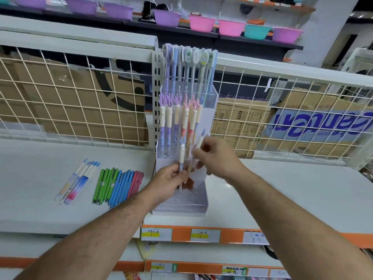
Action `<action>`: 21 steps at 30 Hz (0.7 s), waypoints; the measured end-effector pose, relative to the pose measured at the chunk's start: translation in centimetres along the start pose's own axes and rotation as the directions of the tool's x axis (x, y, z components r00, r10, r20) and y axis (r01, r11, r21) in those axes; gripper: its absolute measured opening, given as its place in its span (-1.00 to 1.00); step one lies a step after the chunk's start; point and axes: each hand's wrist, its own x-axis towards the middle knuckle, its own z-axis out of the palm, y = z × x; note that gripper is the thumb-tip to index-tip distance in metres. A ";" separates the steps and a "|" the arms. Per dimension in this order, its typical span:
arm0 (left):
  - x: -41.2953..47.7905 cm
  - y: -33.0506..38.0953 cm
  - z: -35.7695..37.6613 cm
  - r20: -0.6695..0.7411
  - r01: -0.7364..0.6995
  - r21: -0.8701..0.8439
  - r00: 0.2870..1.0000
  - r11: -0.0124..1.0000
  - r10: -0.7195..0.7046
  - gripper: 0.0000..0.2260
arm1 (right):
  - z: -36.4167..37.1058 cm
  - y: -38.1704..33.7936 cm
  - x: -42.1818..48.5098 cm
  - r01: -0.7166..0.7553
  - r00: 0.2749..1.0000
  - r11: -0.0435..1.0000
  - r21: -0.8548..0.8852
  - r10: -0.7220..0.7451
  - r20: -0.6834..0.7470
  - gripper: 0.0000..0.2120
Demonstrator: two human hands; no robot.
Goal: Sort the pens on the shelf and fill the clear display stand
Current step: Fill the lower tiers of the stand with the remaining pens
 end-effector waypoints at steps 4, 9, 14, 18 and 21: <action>0.1 -0.1 -0.1 -0.004 0.008 -0.021 1.000 1.000 -0.008 -0.79 | -2.7 -1.7 1.2 0.032 0.981 0.988 0.154 -0.001 -0.195 -0.79; -0.2 0.2 0.0 0.005 -0.006 0.044 1.000 0.999 0.006 -0.79 | -3.7 -2.4 2.8 0.083 0.934 0.987 0.141 -0.028 -0.356 -0.79; -0.2 0.2 -0.1 0.015 -0.011 0.054 1.000 0.999 0.010 -0.78 | -2.9 -2.7 3.5 0.086 0.936 0.994 0.065 -0.059 -0.346 -0.85; -0.1 0.2 -0.1 0.023 -0.023 0.060 0.999 0.998 0.021 -0.77 | -2.4 -2.7 3.9 0.069 0.959 0.997 -0.042 -0.078 -0.271 -0.87; -0.1 0.2 -0.1 0.019 -0.023 0.065 1.000 0.998 0.022 -0.78 | -1.8 -2.4 4.0 0.059 0.978 0.982 -0.180 -0.094 -0.189 -0.89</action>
